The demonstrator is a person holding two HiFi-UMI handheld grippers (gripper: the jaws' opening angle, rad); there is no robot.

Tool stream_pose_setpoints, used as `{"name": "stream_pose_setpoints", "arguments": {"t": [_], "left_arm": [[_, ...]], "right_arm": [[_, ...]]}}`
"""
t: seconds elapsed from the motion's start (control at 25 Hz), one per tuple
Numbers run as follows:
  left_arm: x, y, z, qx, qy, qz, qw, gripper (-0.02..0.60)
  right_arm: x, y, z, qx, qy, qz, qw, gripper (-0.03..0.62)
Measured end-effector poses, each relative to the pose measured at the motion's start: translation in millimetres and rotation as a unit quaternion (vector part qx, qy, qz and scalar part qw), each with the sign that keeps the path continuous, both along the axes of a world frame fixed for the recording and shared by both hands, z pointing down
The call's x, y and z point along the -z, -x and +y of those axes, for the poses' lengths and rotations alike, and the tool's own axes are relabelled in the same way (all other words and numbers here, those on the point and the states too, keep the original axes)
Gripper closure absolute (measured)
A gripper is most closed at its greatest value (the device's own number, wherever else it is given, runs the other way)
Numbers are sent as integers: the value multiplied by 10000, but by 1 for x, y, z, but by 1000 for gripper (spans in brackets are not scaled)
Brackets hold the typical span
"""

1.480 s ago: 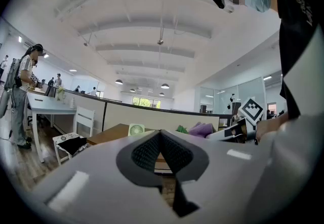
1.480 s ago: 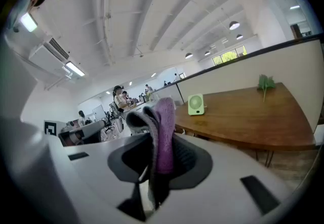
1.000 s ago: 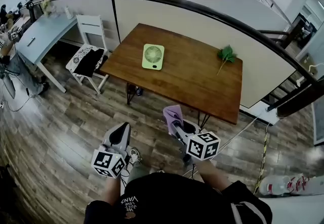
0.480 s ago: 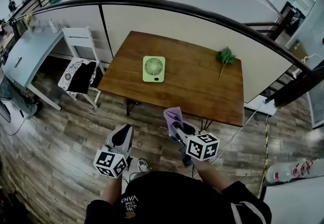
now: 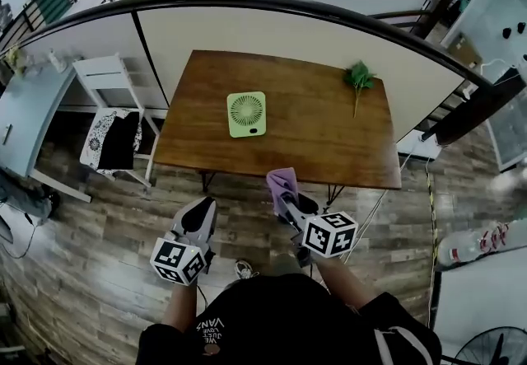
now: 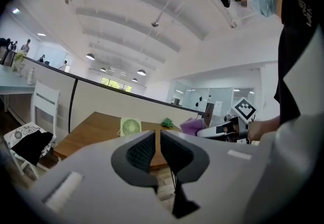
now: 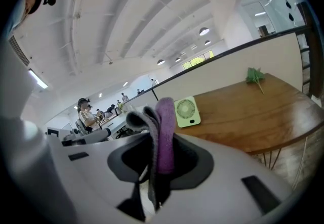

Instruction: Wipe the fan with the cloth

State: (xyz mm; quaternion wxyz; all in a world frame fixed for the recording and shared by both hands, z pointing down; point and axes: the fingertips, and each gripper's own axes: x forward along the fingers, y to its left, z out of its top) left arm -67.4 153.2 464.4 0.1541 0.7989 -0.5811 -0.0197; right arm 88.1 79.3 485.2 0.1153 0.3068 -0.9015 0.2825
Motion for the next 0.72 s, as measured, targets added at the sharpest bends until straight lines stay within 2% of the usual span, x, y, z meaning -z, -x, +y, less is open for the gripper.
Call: {"name": "stream_pose_setpoints", "arguments": {"t": [0.24, 0.4, 0.72], "left_arm": [[-11, 13, -19, -101, 86, 153, 9998, 562], [-21, 20, -39, -103, 208, 202, 9995, 470], [-50, 32, -81, 25, 684, 309, 9972, 435]], "right_arm": [[-5, 15, -14, -70, 16, 102, 9999, 493], [-10, 26, -36, -16, 25, 136, 9999, 493], [-28, 44, -85, 314, 193, 260, 9990, 494]]}}
